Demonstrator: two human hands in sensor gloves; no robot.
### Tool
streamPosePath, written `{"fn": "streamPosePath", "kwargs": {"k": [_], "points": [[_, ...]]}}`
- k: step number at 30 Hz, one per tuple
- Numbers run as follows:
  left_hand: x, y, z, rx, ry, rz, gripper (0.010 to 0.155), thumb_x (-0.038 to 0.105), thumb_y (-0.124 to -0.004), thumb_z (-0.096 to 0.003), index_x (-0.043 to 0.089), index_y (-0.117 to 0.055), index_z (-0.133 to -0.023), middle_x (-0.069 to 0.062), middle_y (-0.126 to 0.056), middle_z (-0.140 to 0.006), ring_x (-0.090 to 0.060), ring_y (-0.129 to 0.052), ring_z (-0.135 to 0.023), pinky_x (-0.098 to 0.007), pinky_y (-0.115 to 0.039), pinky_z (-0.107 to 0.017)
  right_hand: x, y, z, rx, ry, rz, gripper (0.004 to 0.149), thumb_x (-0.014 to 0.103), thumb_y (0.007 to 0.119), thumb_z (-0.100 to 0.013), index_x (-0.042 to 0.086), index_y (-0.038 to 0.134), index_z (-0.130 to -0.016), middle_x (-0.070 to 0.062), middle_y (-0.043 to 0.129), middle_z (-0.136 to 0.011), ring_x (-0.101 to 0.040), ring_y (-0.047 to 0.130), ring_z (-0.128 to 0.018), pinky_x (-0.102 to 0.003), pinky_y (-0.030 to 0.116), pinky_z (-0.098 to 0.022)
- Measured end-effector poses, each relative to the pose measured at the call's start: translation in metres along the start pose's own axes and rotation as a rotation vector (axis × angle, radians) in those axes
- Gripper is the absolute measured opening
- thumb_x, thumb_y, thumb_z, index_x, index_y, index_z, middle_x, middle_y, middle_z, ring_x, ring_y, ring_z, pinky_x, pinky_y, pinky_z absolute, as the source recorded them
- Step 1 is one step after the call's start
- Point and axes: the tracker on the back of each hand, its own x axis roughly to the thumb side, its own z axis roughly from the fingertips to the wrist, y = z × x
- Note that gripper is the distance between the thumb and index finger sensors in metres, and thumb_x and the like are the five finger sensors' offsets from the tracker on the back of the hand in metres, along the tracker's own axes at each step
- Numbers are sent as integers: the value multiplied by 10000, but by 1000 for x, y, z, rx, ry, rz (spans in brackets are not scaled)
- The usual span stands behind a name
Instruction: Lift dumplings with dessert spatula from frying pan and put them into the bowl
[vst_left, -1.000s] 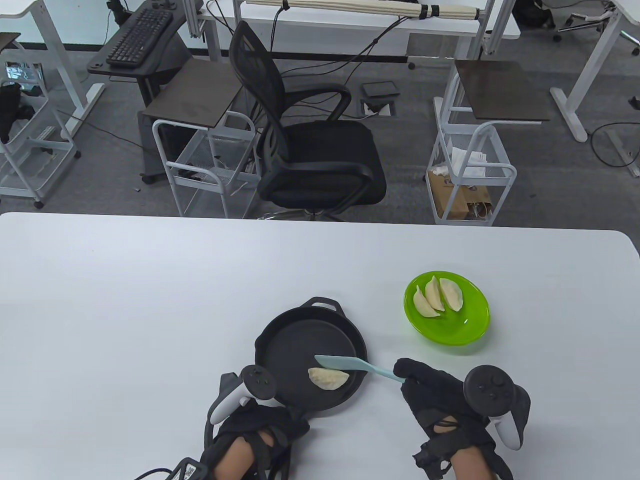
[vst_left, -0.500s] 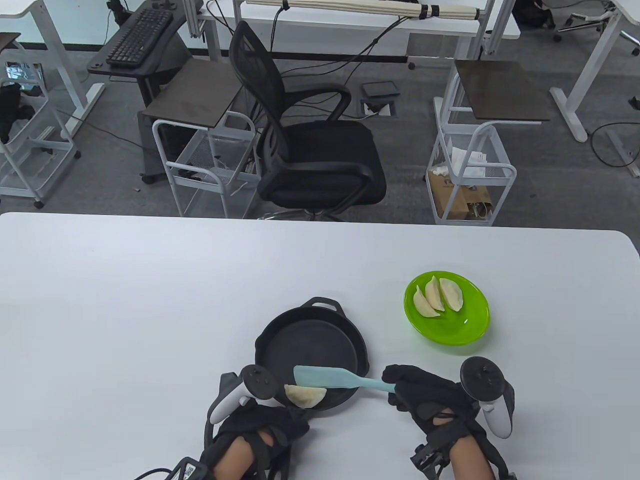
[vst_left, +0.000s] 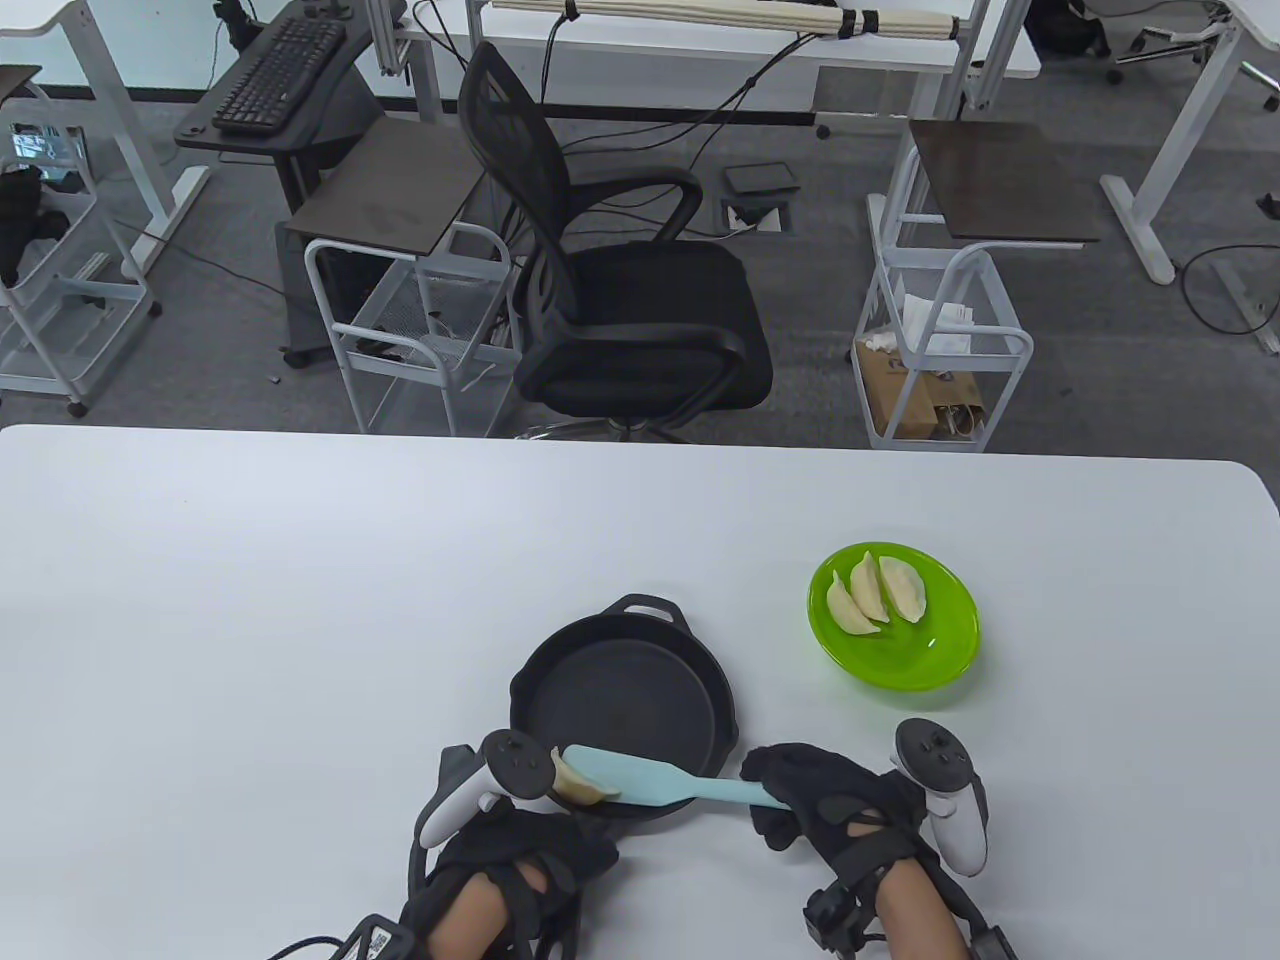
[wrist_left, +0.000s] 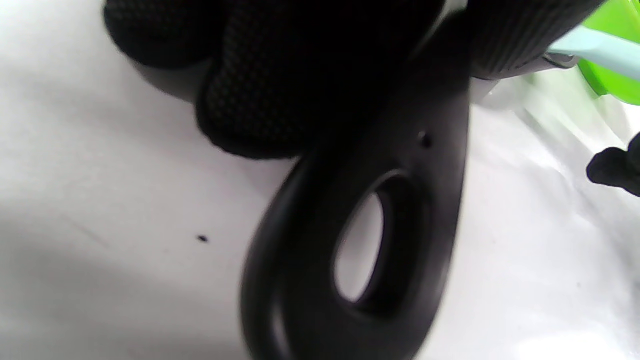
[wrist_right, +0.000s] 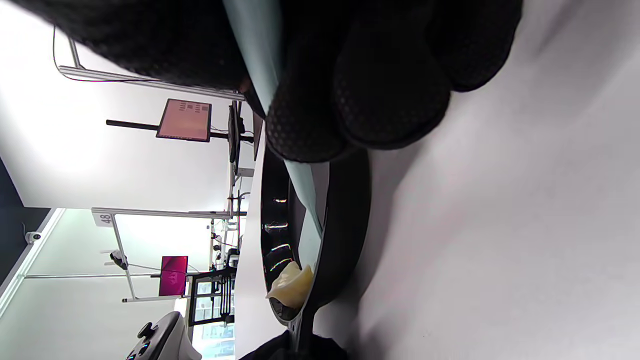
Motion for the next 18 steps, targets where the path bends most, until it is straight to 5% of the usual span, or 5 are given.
{"fn": "streamPosePath", "kwargs": {"k": [9, 18], "points": [[0, 0, 0, -2, 0, 1, 626, 681, -731, -466, 227, -726, -898, 65, -1075, -557, -203, -1031, -407, -462, -773, -460, -11, 7, -3, 38, 89, -128, 434, 357, 772, -605, 90, 741, -946, -200, 939, -699, -386, 924, -511, -619, 632, -647], [0, 0, 0, -3, -1, 2, 626, 679, -731, -469, 226, -722, -901, 64, -1074, -560, -203, -1031, -408, -460, -773, -459, -6, 3, 4, -16, 19, -271, 455, 353, 721, -616, 91, 671, -985, -191, 898, -762, -386, 902, -578, -625, 600, -672]]}}
